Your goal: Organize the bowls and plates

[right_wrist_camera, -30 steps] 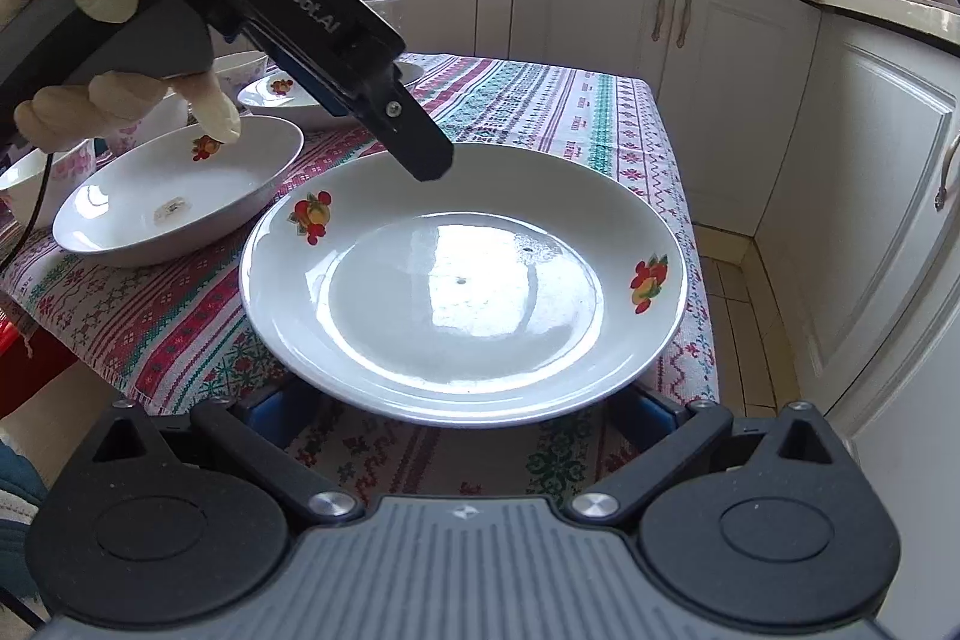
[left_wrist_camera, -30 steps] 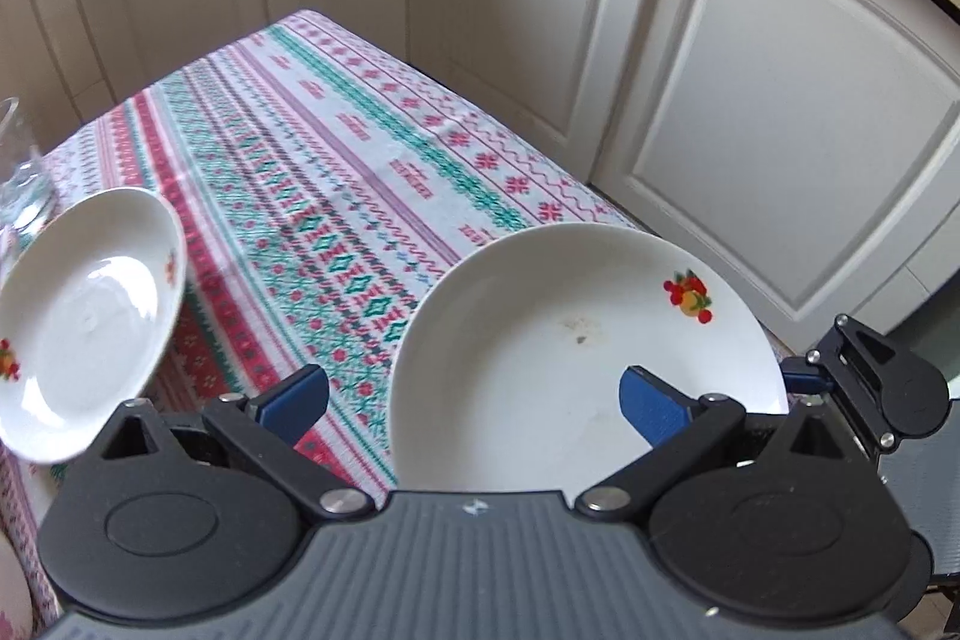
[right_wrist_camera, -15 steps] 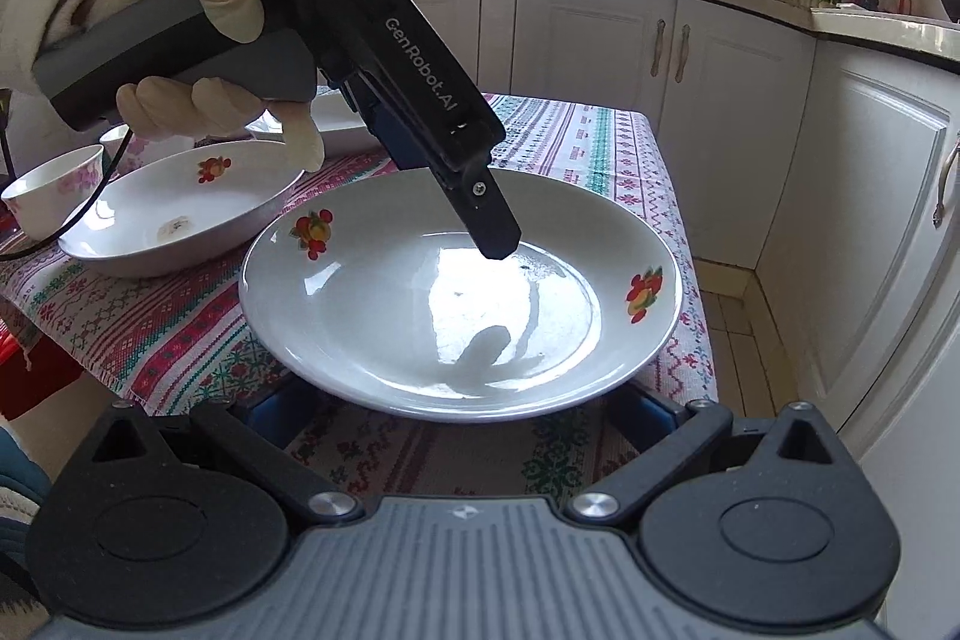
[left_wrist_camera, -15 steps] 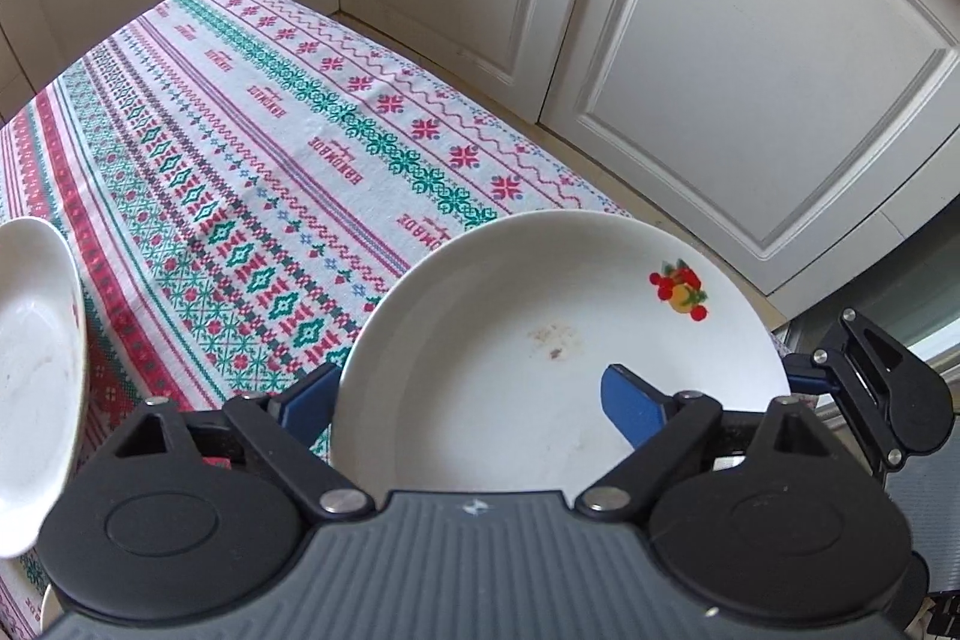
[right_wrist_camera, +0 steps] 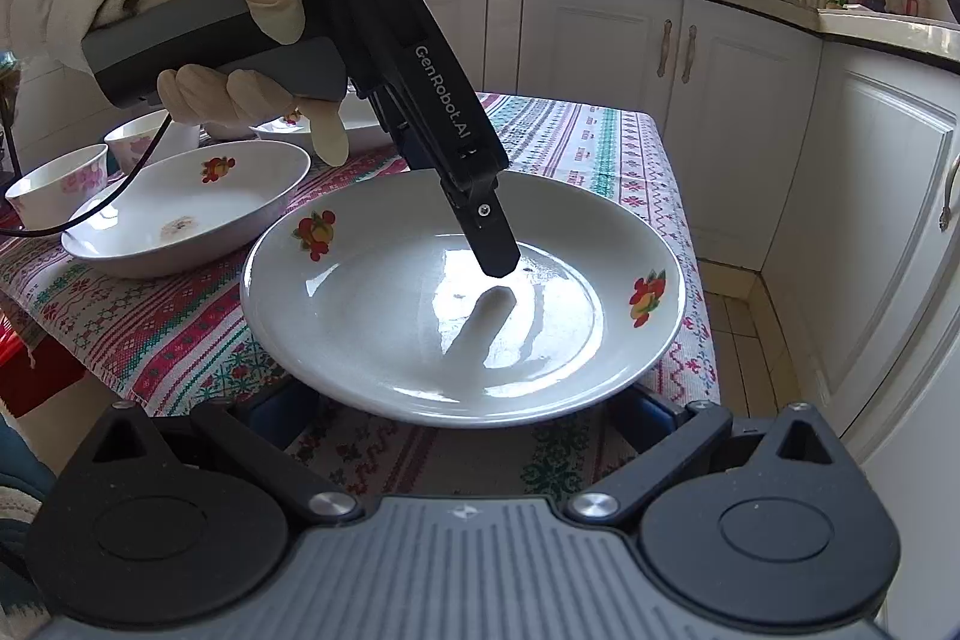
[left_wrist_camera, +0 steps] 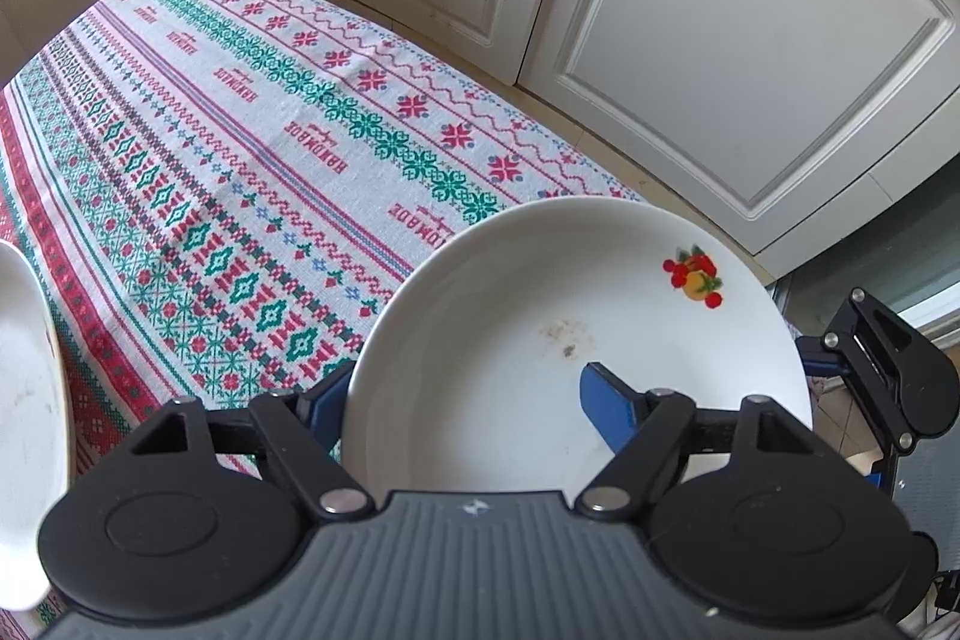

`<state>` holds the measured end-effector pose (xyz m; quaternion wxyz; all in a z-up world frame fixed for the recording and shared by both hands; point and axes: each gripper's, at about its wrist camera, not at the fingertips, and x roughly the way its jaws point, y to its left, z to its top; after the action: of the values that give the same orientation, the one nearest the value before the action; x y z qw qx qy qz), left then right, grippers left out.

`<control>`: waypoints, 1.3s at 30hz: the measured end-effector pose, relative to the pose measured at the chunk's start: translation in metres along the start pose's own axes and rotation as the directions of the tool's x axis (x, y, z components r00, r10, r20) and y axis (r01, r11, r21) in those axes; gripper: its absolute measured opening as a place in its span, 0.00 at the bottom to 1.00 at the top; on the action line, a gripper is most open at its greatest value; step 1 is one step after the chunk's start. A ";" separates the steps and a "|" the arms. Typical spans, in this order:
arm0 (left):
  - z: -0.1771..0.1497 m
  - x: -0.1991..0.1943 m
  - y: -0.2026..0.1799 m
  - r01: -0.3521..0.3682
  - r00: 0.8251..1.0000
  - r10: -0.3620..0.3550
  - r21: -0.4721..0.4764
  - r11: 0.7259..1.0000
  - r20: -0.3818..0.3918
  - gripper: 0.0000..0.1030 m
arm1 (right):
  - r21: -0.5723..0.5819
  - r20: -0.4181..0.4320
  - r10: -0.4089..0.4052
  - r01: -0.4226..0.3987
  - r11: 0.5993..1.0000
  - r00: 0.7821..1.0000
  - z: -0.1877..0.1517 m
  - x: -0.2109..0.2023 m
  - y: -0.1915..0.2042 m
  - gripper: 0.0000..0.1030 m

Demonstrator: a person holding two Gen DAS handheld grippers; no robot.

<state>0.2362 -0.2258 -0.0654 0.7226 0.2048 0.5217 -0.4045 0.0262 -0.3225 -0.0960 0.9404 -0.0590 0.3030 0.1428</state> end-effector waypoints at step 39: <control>0.038 -0.017 0.051 0.018 0.994 -0.013 -0.041 0.999 0.109 0.74 | -0.089 -0.108 0.028 -0.038 0.995 0.994 0.064 0.054 -0.023 1.00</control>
<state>0.2970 -0.2171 -0.0416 0.7509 0.1632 0.4917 -0.4095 0.1106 -0.3193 -0.0750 0.9168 -0.1043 0.3468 0.1685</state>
